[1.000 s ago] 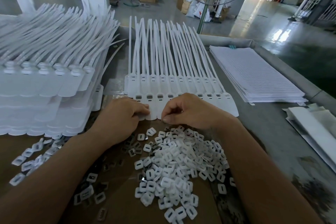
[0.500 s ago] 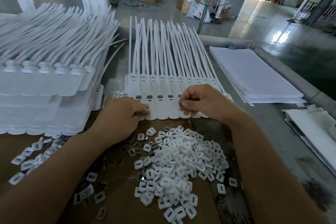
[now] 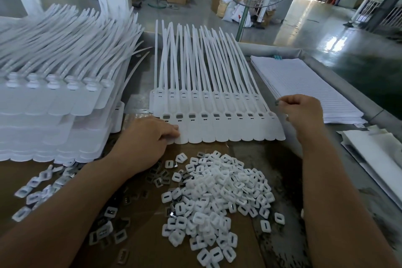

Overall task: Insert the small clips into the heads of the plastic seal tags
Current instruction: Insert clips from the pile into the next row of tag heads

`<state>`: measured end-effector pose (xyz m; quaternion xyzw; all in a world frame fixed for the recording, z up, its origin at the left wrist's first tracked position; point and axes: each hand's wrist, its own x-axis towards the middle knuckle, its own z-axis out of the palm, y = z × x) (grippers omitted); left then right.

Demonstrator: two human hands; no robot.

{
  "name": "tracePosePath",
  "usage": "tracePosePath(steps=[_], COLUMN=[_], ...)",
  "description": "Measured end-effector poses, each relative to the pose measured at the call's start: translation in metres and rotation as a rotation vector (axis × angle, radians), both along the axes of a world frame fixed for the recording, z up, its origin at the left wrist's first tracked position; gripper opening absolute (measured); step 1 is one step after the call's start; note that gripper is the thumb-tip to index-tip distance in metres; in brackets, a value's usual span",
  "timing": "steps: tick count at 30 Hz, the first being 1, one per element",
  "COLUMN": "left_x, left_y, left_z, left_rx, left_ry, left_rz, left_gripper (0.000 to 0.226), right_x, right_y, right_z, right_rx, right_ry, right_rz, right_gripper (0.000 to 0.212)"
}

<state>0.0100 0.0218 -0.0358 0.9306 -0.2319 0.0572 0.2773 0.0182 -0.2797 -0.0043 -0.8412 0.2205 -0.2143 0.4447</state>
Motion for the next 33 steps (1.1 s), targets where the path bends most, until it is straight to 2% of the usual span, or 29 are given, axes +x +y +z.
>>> tracePosePath(steps=[3, 7, 9, 13, 17, 33], left_x=[0.000, 0.000, 0.001, 0.001, 0.001, 0.002], left_y=[0.000, 0.000, -0.001, -0.001, -0.001, 0.000], left_z=[0.000, 0.001, 0.001, 0.001, 0.001, 0.002], left_rx=[0.002, 0.006, 0.013, 0.023, 0.023, 0.013], left_ry=[0.002, 0.004, 0.003, 0.010, 0.005, 0.007], left_rz=[0.003, -0.001, 0.001, 0.011, 0.008, 0.005], left_gripper=[0.032, 0.032, 0.032, 0.035, 0.035, 0.036], right_x=[0.002, 0.004, 0.005, 0.006, 0.007, 0.010], right_y=[-0.005, -0.003, -0.003, -0.002, -0.004, -0.006], right_z=[-0.007, -0.010, -0.012, -0.013, -0.014, -0.015], right_rx=[0.017, 0.024, -0.019, -0.068, -0.031, 0.091], right_ry=[0.084, 0.169, 0.187, 0.182, 0.158, 0.137], right_rz=[-0.033, 0.029, 0.046, 0.041, 0.016, -0.019], right_gripper=[0.015, 0.023, 0.019, 0.014, 0.021, 0.019])
